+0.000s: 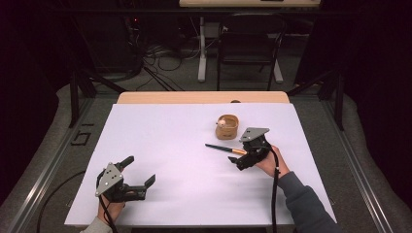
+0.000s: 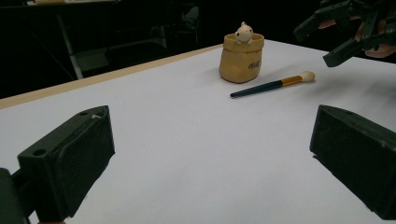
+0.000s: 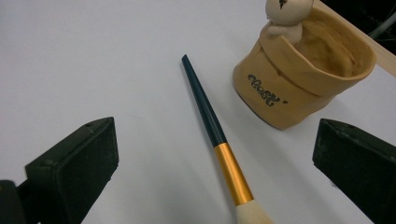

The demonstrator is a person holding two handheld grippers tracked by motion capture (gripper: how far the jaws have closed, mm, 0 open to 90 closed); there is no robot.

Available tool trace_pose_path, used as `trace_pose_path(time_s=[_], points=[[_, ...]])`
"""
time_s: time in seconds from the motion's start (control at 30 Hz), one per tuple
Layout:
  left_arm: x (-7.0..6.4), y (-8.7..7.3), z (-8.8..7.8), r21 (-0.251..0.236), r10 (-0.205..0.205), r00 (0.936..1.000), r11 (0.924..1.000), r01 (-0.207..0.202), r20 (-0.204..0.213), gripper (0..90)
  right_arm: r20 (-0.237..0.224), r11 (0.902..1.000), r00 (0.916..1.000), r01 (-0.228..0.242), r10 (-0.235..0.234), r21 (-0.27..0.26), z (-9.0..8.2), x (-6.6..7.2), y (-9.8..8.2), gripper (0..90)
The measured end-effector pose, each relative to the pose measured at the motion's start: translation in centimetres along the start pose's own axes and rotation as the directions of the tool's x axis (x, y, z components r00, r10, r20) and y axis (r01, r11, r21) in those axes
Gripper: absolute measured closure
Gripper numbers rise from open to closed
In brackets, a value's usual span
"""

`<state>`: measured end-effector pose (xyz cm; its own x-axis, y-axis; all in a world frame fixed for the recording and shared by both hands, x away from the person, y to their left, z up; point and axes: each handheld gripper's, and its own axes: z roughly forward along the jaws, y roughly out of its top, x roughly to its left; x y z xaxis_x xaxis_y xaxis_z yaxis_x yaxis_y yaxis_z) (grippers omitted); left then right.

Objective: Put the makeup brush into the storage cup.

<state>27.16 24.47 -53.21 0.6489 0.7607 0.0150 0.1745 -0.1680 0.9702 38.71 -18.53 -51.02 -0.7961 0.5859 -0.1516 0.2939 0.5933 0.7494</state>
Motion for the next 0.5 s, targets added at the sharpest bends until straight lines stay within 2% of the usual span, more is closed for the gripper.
trace_pose_path(time_s=[0.2, 0.23, 0.3, 0.4, 0.43, 0.47, 0.5], points=[[0.0, 0.0, 0.0, 0.0, 0.0, 1.0, 1.0, 0.0, 0.0, 0.0, -0.013, 0.9998, 0.9999, 0.007, -0.007, 0.017, -0.2, -0.2, 0.3, 0.0], [0.0, 0.0, 0.0, -0.001, 0.0, 1.0, 1.0, 0.0, 0.0, 0.0, -0.01, 1.0, 0.9999, 0.001, -0.001, 0.003, -0.1, -0.3, 0.4, 0.0], [0.0, 0.0, 0.0, -0.001, -0.003, 1.0, 1.0, 0.003, -0.001, 0.0, -0.017, 1.0, 0.9999, 0.002, -0.002, 0.009, -0.2, -0.5, 0.6, 0.0], [0.0, 0.0, 0.0, 0.001, 0.001, 1.0, 1.0, -0.001, 0.0, 0.0, -0.033, 0.9992, 0.9994, 0.016, -0.015, 0.037, -0.2, -0.6, 0.9, 0.0], [0.0, 0.0, 0.0, 0.002, 0.002, 1.0, 1.0, -0.002, 0.0, 0.0, -0.03, 0.9996, 0.9995, 0.011, -0.011, 0.025, -0.2, -0.5, 1.0, 0.0], [0.0, 0.0, 0.0, 0.001, 0.0, 1.0, 1.0, 0.0, 0.001, 0.0, -0.041, 0.9982, 0.9991, 0.016, -0.014, 0.058, -0.3, -0.6, 1.1, 0.0], [0.0, 0.0, 0.0, 0.001, 0.001, 1.0, 1.0, -0.001, 0.001, 0.0, -0.04, 0.999, 0.9991, 0.017, -0.016, 0.041, -0.2, -0.6, 1.2, 0.0]])
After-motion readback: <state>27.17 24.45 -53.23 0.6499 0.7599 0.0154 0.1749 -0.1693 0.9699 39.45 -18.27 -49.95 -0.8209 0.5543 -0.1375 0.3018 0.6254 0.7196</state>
